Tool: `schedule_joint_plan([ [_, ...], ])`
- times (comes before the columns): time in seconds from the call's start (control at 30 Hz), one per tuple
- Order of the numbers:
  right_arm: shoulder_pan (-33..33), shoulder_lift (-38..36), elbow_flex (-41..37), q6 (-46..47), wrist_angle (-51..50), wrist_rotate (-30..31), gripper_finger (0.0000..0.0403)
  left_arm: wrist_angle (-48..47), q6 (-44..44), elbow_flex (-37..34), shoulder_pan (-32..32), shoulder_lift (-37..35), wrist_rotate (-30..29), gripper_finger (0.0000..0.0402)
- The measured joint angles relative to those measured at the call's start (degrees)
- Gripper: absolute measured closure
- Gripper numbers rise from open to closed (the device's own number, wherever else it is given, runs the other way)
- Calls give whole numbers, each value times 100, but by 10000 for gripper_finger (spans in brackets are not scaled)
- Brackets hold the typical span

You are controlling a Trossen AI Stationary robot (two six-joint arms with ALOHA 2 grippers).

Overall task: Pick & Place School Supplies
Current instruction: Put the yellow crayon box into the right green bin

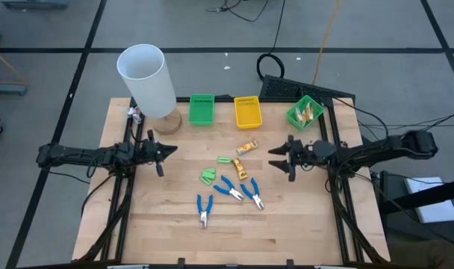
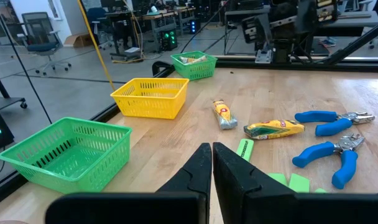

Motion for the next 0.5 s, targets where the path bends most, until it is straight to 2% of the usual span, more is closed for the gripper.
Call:
schedule_joint_plan([
  [0.3,362,735,0,-568,535,-17,190,0,1,1,-2,0,0,380],
  [0.5,426,1343,56,-619,1085,9,190,0,2,0,-1,0,2,380],
])
